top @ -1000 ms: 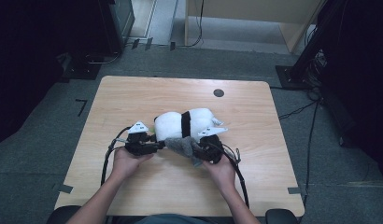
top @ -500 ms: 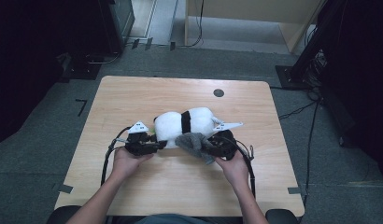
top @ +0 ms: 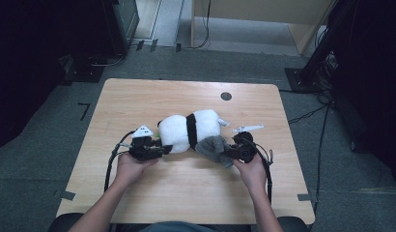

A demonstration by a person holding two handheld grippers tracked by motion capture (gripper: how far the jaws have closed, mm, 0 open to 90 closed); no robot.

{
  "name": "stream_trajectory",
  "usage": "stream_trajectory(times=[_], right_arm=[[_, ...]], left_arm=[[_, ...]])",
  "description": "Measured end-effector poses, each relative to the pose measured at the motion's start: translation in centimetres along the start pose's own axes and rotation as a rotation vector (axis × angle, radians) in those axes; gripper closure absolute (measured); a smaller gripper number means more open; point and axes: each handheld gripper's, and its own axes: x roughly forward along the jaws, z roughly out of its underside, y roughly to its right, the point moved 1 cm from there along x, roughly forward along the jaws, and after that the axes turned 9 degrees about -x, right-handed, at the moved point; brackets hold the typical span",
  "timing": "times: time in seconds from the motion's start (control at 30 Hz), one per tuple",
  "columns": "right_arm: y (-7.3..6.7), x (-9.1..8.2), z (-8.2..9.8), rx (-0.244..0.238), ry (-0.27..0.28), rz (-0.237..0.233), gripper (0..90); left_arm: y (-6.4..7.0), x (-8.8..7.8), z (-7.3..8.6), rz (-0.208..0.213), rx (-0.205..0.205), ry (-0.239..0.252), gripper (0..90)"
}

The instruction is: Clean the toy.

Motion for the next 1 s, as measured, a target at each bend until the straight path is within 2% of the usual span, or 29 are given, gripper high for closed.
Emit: stream_trajectory(times=[0.4, 0.53, 0.67, 0.77, 0.9, 1.0], right_arm=[[2.7, -0.8, 0.6, 0.082, -0.006, 0.108, 76.5], [3.3, -2.0, 0.5, 0.099, 0.043, 0.154, 77.1], [3.6, -3.7, 0.0, 0.105, 0.136, 0.192, 77.4], [2.9, -5.1, -0.6, 0.076, 0.199, 0.21, 77.7], [1.6, -6.9, -2.4, 0.022, 0.279, 0.22, 78.2], [0.6, -7.4, -4.1, -0.031, 0.299, 0.205, 78.2]], left_arm=[[-0.1, 0.0, 0.0, 0.0, -0.002, 0.003, 57.5], [-0.2, -0.1, 0.0, 0.003, -0.005, 0.006, 57.6], [-0.2, -0.1, 0.0, 0.004, -0.006, 0.008, 57.6], [-0.2, -0.1, 0.0, 0.004, -0.008, 0.014, 57.6], [-0.2, -0.1, 0.1, 0.002, -0.008, 0.019, 57.4], [-0.1, -0.1, 0.1, 0.004, -0.012, 0.024, 57.2]])
